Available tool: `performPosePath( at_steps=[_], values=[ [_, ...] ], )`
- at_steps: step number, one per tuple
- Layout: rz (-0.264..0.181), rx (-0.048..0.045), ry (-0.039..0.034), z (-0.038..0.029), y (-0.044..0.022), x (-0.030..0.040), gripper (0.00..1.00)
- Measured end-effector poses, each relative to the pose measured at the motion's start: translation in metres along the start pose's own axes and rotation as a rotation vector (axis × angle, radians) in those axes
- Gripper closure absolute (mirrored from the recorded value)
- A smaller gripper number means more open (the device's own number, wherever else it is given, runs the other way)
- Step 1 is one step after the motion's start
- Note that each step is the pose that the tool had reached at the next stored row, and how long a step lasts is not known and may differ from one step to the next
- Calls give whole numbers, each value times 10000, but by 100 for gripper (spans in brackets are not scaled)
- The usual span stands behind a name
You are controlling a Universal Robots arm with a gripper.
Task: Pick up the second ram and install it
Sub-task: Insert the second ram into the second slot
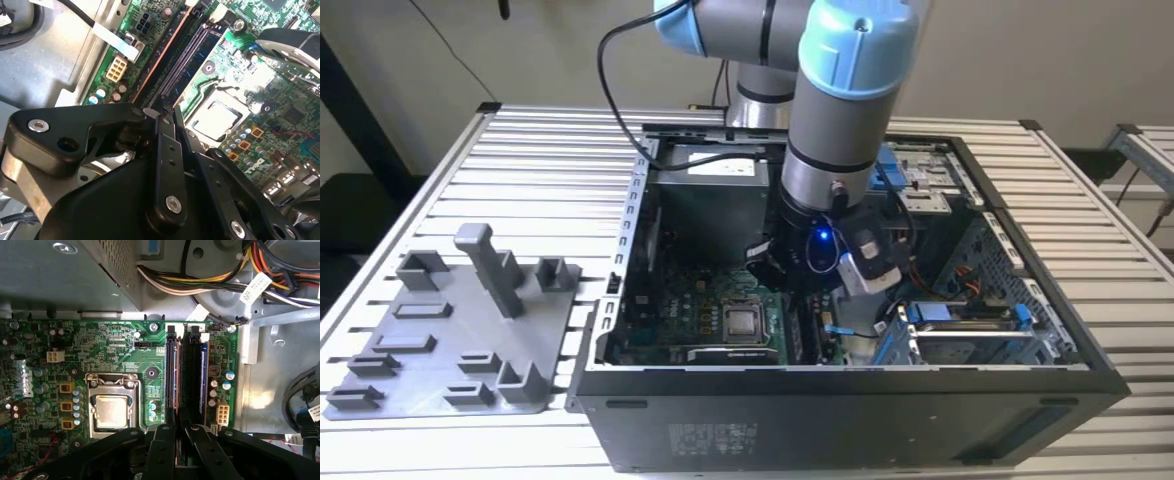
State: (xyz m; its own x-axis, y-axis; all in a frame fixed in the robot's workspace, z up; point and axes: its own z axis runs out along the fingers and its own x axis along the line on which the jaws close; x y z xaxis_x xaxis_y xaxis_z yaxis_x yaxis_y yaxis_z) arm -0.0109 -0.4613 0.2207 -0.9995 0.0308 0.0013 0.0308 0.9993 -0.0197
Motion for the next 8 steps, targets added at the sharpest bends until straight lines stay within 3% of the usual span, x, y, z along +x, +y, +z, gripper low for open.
performPosePath(
  at_steps=[8],
  values=[
    [156,1,3,0,-1,-13,86]
  ],
)
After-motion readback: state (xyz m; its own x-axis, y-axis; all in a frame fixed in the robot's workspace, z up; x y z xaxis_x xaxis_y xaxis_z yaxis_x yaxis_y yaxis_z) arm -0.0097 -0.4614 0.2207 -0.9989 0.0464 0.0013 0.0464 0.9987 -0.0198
